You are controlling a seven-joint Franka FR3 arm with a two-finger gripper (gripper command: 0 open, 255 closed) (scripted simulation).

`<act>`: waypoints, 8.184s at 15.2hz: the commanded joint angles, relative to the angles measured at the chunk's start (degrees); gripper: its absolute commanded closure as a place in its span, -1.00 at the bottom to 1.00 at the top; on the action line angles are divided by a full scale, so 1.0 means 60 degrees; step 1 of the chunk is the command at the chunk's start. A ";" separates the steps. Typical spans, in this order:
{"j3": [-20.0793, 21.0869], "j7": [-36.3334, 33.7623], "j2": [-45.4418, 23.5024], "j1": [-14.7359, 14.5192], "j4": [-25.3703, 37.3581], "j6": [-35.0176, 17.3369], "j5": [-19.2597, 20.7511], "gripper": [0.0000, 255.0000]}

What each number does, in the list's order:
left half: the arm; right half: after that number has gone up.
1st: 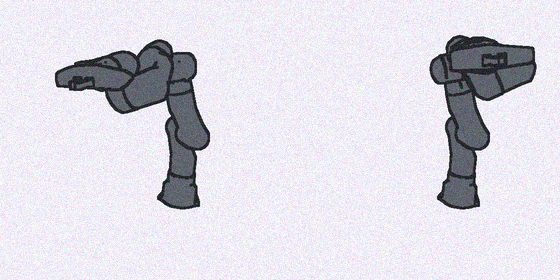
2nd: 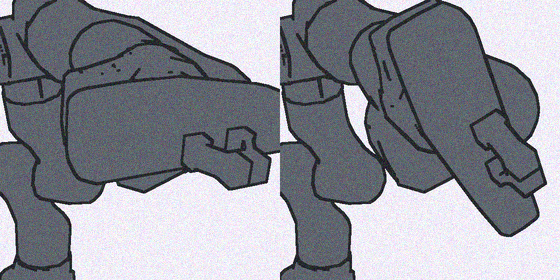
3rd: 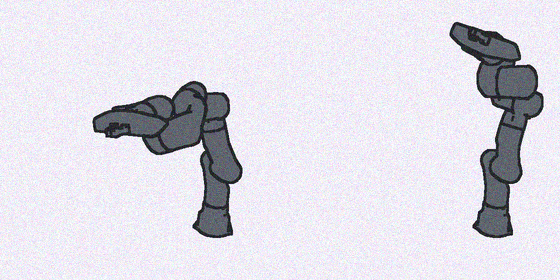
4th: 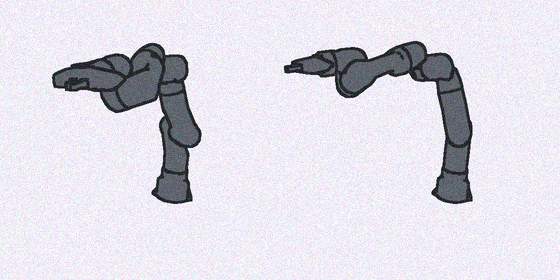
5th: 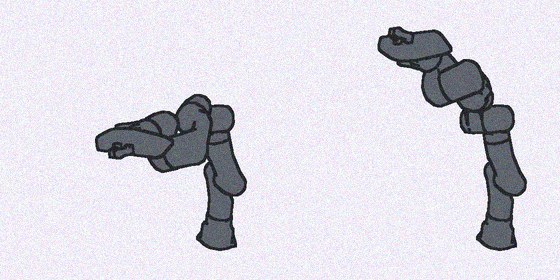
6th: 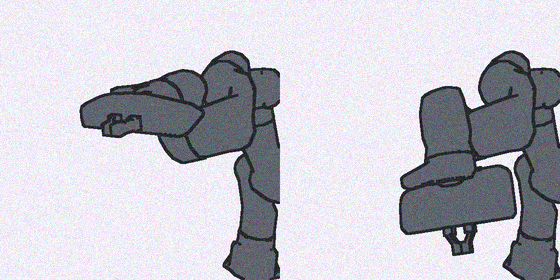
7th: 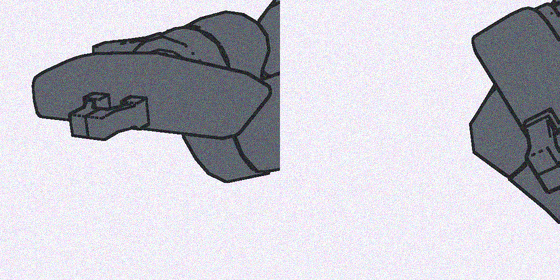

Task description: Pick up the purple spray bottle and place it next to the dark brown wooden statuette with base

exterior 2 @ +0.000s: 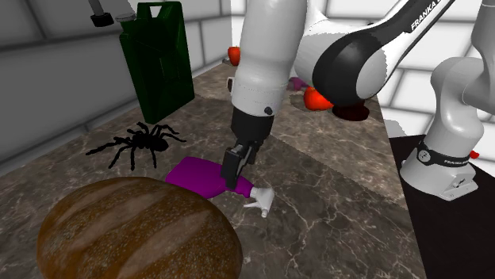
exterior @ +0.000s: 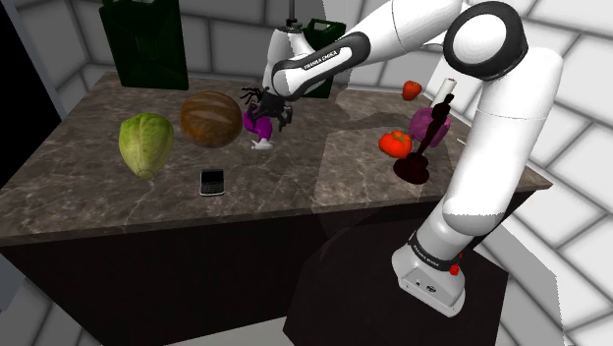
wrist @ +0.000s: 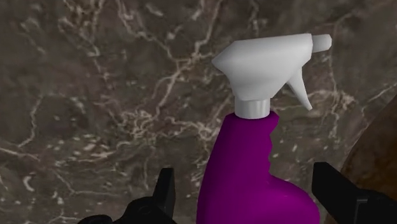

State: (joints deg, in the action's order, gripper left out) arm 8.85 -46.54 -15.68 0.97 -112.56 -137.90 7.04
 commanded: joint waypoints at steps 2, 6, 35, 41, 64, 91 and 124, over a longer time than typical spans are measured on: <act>-0.0041 -0.0087 -0.0341 -0.0033 0.0069 -0.0278 0.0099 -1.00; -0.0075 -0.0133 -0.0589 -0.0052 0.0076 -0.0517 0.0169 -1.00; 0.0042 0.0118 0.0262 0.0021 0.0662 0.0904 -0.0132 1.00; 0.0072 0.0211 0.0561 0.0038 0.1056 0.1590 -0.0239 1.00; 0.0128 0.0441 0.1076 0.0035 0.3350 0.4386 -0.0449 1.00; 0.0187 0.0527 -0.0133 -0.0218 0.8600 0.8442 -0.0243 1.00; -0.3489 0.7703 0.3666 0.3537 0.3910 0.7640 -0.1775 1.00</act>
State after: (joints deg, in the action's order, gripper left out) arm -11.43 -1.59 6.20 21.71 -88.86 -92.00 -3.52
